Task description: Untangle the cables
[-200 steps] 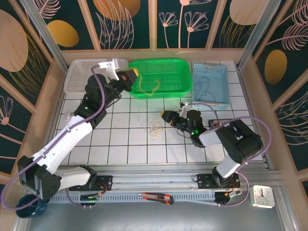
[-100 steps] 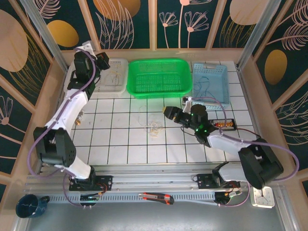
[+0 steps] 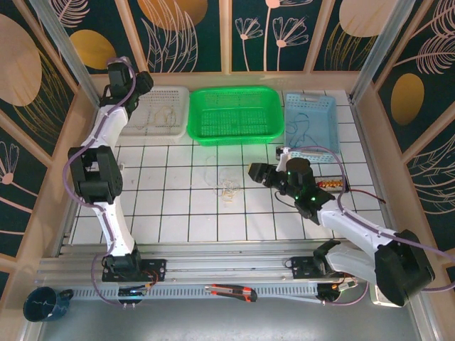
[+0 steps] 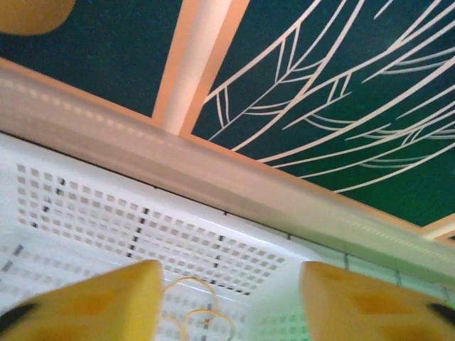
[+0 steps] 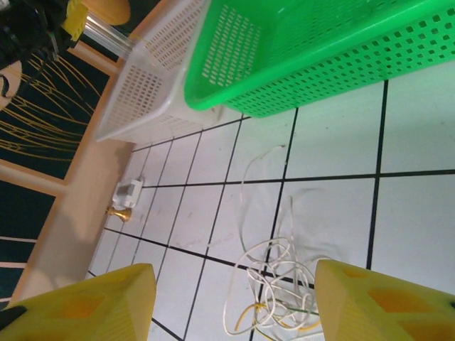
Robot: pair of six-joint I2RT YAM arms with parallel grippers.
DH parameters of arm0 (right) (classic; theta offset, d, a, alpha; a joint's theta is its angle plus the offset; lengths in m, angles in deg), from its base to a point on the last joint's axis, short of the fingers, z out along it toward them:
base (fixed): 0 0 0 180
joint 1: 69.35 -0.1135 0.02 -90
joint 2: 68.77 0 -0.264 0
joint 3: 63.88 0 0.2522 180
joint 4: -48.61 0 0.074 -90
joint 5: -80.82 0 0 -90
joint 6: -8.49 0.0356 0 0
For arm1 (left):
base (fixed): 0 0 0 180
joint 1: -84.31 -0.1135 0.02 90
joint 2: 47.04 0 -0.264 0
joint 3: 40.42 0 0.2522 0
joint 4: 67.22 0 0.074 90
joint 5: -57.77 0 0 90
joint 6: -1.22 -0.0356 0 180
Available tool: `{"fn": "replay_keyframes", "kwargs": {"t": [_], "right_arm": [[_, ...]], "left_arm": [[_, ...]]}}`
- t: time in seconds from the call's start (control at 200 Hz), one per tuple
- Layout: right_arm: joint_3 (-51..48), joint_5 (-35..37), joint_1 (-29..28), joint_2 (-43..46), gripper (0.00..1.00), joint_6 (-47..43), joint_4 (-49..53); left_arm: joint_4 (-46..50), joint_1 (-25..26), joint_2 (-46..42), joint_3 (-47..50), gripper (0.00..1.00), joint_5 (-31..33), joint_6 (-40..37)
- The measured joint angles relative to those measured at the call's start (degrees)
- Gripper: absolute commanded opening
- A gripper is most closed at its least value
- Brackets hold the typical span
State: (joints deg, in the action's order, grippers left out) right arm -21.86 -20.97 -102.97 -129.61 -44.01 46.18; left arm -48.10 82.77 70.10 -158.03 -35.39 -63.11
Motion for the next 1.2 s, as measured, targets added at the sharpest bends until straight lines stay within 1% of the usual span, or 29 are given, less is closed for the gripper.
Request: {"fn": "replay_keyframes", "kwargs": {"t": [0.045,0.095,0.11,0.31,0.42,0.54,0.666,0.806,0.981,1.201], "right_arm": [[0.0,0.3,-0.3,0.2,0.61,-0.3,0.8],[0.0,0.7,-0.6,0.3,0.61,-0.8,1.3],[0.0,0.9,-0.7,0.3,0.61,-0.9,1.6],[0.0,1.7,-1.3,-0.5,0.61,-1.6,2.7],[0.0,1.9,-1.6,-1.7,0.61,-1.6,2.8],[0.0,2.2,-1.6,-2.9,0.61,-1.6,2.8],[0.0,2.6,-1.6,-4.2,0.60,-1.6,3.1],[0.0,2.6,-2.0,-6.5,0.59,-1.6,3.1],[0.0,2.1,-3.7,-9.0,0.57,-2.5,3.1],[-2.4,1.2,-4.5,-9.8,0.55,-4.9,3.0]], "left_arm": [[1.1,-0.1,0.4,-1.6,0.89,0.1,-0.8],[2.0,-0.2,0.4,-2.9,0.98,0.2,-0.5],[2.2,-0.3,0.3,-3.3,0.99,0.0,-1.2],[2.1,-0.3,-1.4,-4.3,0.99,-3.3,-0.7],[1.0,-0.3,-4.7,-0.7,0.99,-5.9,0.6],[-0.5,-0.1,-9.2,4.4,0.99,-7.2,2.8],[-3.7,0.9,-15.4,12.7,0.99,-8.0,4.0],[-8.7,4.3,-24.6,24.7,0.99,-9.2,4.9],[-16.4,12.3,-34.9,40.3,0.99,-11.0,8.3],[-24.8,23.0,-43.3,60.7,0.99,-11.0,14.1]]}}
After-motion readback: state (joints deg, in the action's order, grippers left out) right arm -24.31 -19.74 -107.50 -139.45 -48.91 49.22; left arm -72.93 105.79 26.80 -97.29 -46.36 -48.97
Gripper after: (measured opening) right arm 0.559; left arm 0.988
